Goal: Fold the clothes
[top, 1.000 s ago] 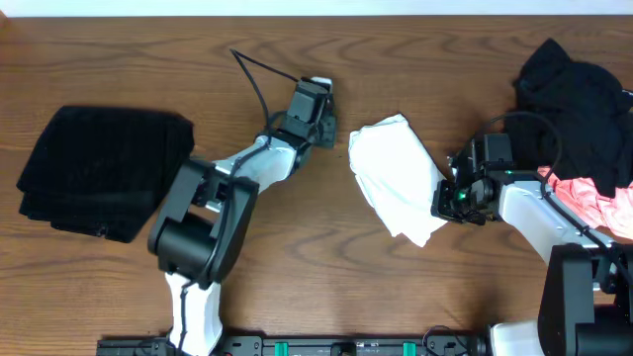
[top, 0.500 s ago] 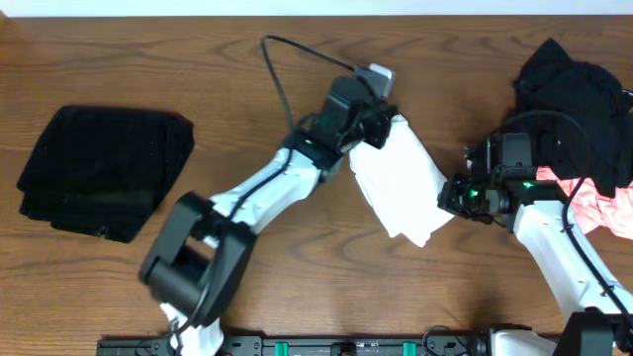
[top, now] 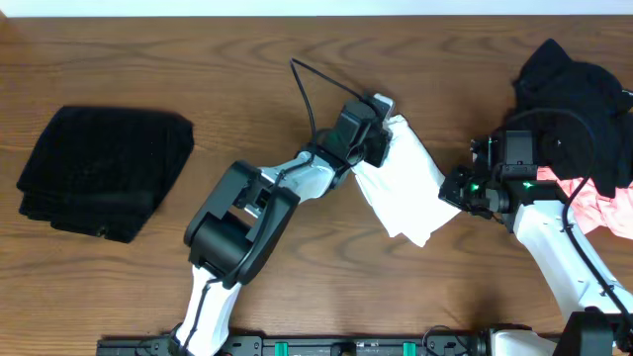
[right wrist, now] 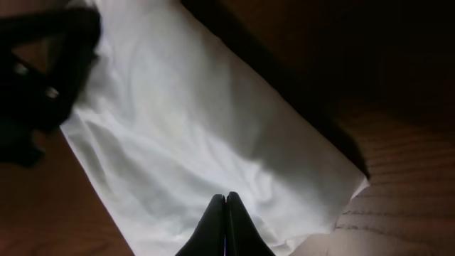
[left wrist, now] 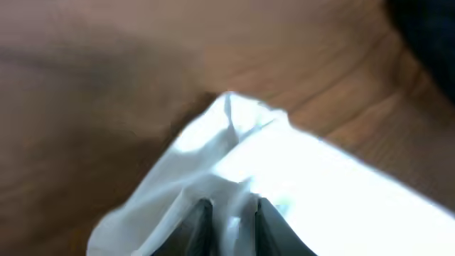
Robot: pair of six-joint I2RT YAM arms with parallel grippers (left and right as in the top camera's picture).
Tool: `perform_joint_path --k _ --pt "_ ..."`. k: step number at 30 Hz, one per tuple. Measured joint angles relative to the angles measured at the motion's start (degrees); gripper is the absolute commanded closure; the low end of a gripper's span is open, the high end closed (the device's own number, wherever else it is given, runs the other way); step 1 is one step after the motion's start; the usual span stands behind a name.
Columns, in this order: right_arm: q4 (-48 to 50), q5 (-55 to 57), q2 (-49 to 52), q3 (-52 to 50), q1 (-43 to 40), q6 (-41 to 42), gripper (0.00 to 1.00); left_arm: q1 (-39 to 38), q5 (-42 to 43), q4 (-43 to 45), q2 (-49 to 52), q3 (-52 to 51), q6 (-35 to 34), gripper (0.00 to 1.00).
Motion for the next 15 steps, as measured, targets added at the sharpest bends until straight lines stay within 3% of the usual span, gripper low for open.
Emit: perform_joint_path --k 10,15 --pt "0.9 0.7 1.9 0.0 2.9 -1.2 0.99 2.5 -2.5 -2.4 0.7 0.3 0.1 0.81" --pt "2.2 0.9 8.4 0.0 4.0 -1.6 0.99 6.9 -4.1 -11.2 -0.1 2.8 -3.8 0.87"
